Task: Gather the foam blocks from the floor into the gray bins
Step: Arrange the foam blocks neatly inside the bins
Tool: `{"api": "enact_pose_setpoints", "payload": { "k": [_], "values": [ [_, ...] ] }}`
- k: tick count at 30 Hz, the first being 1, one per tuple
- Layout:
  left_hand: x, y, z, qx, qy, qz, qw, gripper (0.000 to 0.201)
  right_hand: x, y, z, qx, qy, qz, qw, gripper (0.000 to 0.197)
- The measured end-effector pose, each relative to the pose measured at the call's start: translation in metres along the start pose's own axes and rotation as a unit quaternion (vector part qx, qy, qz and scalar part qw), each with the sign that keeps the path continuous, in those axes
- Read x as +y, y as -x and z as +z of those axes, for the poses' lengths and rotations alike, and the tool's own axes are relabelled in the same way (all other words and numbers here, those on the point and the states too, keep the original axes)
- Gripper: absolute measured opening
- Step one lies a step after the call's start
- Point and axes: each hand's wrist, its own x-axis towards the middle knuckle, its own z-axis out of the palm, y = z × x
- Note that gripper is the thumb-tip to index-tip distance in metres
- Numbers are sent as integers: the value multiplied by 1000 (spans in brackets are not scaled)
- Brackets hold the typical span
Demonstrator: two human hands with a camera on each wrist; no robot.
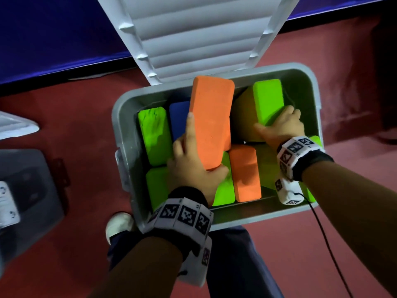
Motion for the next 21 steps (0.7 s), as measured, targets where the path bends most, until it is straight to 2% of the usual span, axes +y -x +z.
{"api": "enact_pose_setpoints", "payload": {
  "k": [2,4,6,7,9,10,13,16,19,21],
  "values": [
    [-1,1,-2,-11,7,-3,1000,119,1,16,-9,47,-37,6,998,79],
    [-2,2,-7,-13,17,-6,1000,120,0,36,-9,66,-44,-42,996,78],
    [-2,2,-10,-11,22,-5,1000,121,-4,55,4,79,-55,-109,989,85],
    [-1,2,-11,-14,26,-6,1000,121,-8,62,13,69,-53,-118,989,94],
    [-1,1,-12,-23,34,-11,999,122,-20,63,32,30,-36,-88,995,105],
    [-1,1,-13,-25,36,-10,999,122,-26,58,42,22,-33,-66,997,104],
    [-4,-2,-13,-20,37,-3,999,119,-41,35,63,43,-82,-9,996,91],
    [-9,-5,-13,-13,43,7,999,116,-39,12,78,-8,-43,29,999,81],
    [-9,-9,-12,-21,48,13,999,117,-31,4,85,3,40,14,999,79],
    [-5,-10,-8,-27,48,17,998,118,-24,1,80,-1,56,5,998,80]
  ]
}}
